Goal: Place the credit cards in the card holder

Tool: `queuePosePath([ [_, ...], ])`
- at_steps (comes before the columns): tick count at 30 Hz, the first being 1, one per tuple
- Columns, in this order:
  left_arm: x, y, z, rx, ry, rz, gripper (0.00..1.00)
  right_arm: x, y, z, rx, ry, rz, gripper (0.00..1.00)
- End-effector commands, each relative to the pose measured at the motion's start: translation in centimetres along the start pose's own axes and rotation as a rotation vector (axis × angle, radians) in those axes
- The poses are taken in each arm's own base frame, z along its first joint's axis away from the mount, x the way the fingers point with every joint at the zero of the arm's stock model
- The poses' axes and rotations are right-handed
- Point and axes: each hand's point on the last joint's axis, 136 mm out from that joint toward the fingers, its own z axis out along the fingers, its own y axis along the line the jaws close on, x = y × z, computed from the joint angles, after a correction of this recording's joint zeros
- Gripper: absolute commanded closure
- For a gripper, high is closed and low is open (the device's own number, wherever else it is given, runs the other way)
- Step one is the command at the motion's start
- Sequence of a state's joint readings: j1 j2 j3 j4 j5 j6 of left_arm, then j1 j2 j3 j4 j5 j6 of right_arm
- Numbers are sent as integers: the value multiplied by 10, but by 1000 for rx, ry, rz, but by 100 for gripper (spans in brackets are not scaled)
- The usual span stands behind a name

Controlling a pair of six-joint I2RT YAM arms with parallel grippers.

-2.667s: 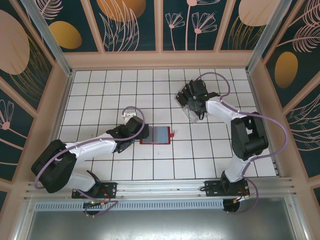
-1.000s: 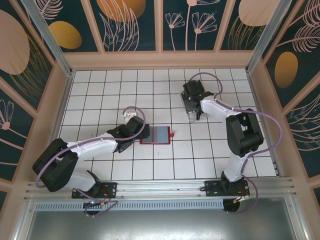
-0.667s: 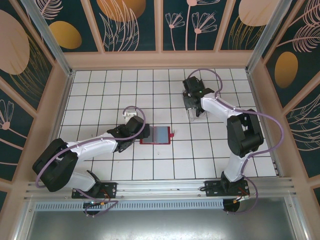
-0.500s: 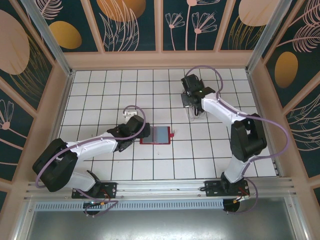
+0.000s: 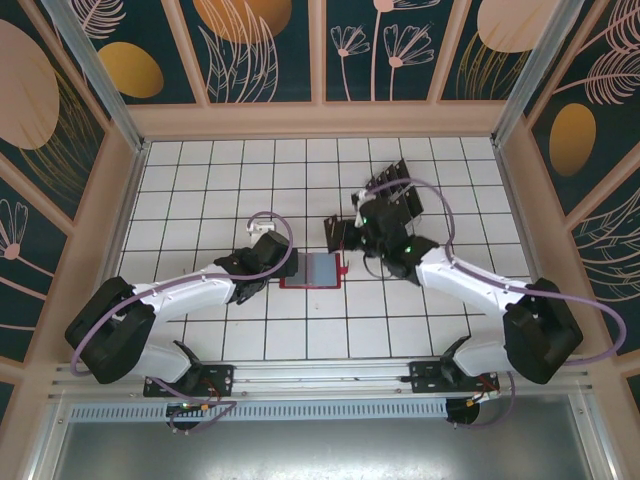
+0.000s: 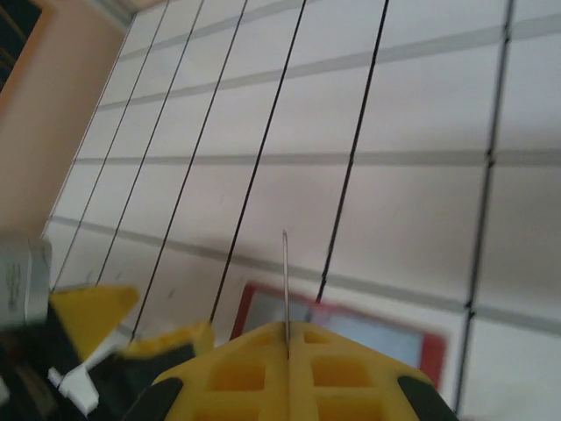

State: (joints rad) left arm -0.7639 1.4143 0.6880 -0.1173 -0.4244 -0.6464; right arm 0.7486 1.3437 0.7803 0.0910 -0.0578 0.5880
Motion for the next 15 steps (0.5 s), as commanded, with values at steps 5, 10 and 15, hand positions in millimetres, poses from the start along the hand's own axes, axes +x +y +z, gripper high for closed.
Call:
queuePosePath([
  [5,11,15,0,-42,19,22,1,29,37,6,-228,-111,237,100],
  [10,14,15,1,-38,26,17,1,46,23,14,-205,-124,281,100],
  [15,17,13,4,-35,37,22,1,54,10,24,-157,-110,272,100],
])
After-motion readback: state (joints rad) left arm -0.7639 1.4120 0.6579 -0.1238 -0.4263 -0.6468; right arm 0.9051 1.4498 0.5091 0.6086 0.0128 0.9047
